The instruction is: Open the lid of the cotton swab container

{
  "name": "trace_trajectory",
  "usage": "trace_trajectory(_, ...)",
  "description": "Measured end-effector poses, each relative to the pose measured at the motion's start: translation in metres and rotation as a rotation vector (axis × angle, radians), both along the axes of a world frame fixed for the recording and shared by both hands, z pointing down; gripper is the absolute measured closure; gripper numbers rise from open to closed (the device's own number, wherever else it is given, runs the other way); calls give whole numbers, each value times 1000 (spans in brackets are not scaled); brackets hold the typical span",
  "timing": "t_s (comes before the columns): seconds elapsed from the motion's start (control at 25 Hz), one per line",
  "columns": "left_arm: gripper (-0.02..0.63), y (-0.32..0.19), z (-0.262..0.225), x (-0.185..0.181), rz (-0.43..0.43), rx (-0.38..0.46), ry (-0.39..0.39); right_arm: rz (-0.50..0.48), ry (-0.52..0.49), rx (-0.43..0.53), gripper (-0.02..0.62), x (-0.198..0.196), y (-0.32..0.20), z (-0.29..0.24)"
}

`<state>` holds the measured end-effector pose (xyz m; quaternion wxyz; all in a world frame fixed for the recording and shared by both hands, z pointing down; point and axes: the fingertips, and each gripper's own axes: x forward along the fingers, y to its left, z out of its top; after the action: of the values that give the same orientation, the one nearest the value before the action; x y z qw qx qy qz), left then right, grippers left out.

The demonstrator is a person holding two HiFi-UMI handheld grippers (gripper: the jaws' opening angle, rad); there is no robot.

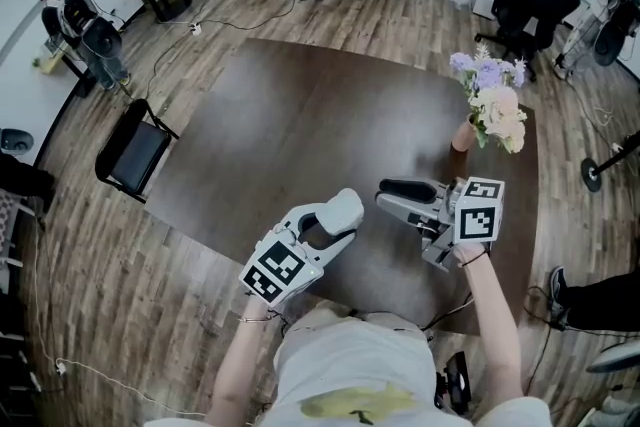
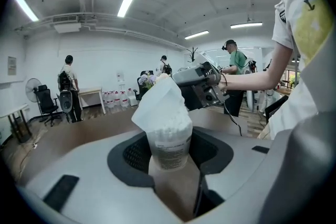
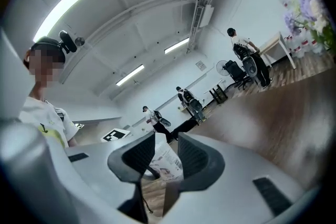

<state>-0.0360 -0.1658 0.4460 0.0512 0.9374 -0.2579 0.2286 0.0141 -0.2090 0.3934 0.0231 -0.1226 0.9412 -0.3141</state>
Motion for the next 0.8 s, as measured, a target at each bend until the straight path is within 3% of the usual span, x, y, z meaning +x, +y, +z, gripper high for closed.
trace_trajectory(0.4,397,-23,-1,-27,-226,19,71,184,90,117,504,4,-10,16)
trace_trajectory(0.64,397,-33,0,-44,-350,22,82,316,202,242,557,16,-17,24)
trace_trajectory(0.8,397,-36,2,-53,-401,25,77,382,238,262,569,20,-17,30)
